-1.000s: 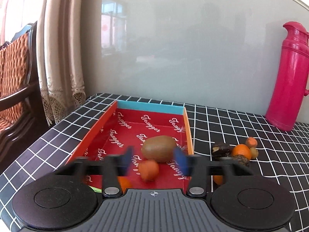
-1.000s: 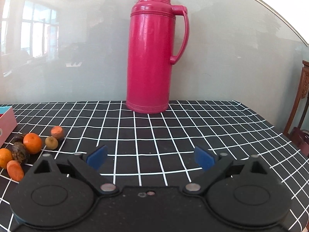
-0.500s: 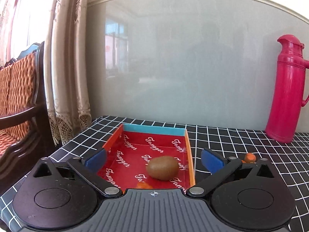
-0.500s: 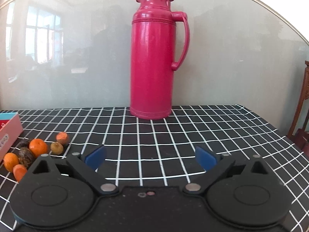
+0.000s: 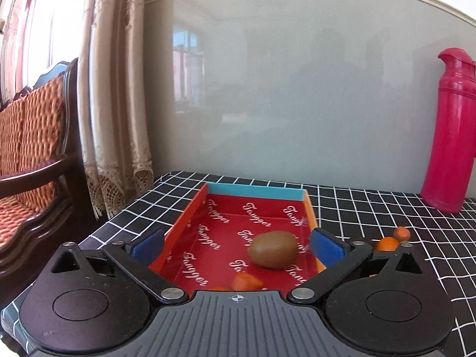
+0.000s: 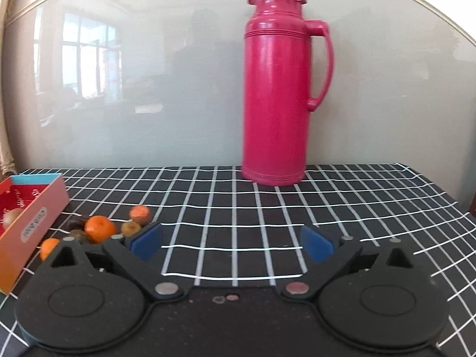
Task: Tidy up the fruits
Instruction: 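Move the right tool to the fruit pile and grasp a carrot slice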
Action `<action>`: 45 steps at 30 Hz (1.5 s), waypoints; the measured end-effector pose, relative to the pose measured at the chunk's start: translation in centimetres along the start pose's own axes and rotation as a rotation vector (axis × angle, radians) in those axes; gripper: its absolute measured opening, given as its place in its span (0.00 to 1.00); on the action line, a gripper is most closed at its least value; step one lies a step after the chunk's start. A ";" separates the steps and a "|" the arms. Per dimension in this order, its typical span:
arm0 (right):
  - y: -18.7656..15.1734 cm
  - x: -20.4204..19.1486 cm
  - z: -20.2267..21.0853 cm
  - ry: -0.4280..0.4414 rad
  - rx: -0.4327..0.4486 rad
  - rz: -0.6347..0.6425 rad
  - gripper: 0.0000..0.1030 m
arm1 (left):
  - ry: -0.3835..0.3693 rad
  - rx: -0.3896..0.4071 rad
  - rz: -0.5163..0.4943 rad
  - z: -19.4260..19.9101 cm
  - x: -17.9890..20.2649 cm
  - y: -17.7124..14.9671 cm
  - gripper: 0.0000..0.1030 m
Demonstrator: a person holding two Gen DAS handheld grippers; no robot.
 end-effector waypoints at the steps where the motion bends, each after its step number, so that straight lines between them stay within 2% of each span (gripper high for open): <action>1: 0.0 -0.4 -0.1 0.009 -0.001 0.007 0.96 | 0.006 0.002 0.006 0.0 -0.4 0.0 1.00; 9: -0.5 -3.4 -1.4 0.066 -0.037 0.065 0.96 | 0.029 -0.008 0.035 -0.6 -2.9 -0.3 1.00; 13: -1.6 -6.2 -2.7 0.174 -0.115 0.111 0.96 | 0.042 -0.012 0.044 -1.0 -4.0 -0.4 1.00; 16: -2.1 -8.5 -2.9 0.218 -0.126 0.177 0.96 | 0.052 -0.014 0.048 -1.1 -4.7 -0.5 1.00; 19: -2.4 -9.7 -3.1 0.245 -0.132 0.203 0.96 | 0.065 -0.017 0.053 -1.4 -5.6 -0.5 1.00; 25: -2.7 -10.6 -3.7 0.275 -0.161 0.177 0.94 | 0.092 -0.043 0.036 -1.8 -7.1 -1.0 1.00; 28: -3.1 -11.1 -4.7 0.272 -0.185 0.176 0.90 | 0.101 -0.047 0.024 -1.6 -8.0 -1.3 1.00; 30: -3.4 -11.5 -5.3 0.283 -0.205 0.168 0.80 | 0.107 -0.049 0.015 -1.6 -8.6 -1.4 1.00; 37: -4.4 -12.6 -6.8 0.281 -0.262 0.144 0.60 | 0.137 -0.067 0.003 -2.0 -11.0 -1.9 1.00; 40: -4.5 -12.9 -7.2 0.286 -0.275 0.117 0.48 | 0.146 -0.072 0.011 -2.3 -11.8 -2.0 1.00; 41: -4.5 -13.1 -7.2 0.284 -0.273 0.119 0.36 | 0.147 -0.076 0.012 -2.4 -12.0 -2.0 1.00; 42: -4.4 -13.3 -7.3 0.278 -0.272 0.121 0.28 | 0.148 -0.078 0.012 -2.5 -12.2 -2.1 1.00; 45: -4.3 -13.6 -7.4 0.272 -0.280 0.125 0.28 | 0.150 -0.079 0.018 -2.6 -12.7 -2.1 1.00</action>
Point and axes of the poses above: each gripper's, at about its wrist camera, not at the fingertips, and z roughly against the way its jaws point, x to its right, y to its top, the point moved 6 cm from there along -z, roughly the way its jaws point, and after that the axes turned 11 degrees about y, right-handed, at the moved point
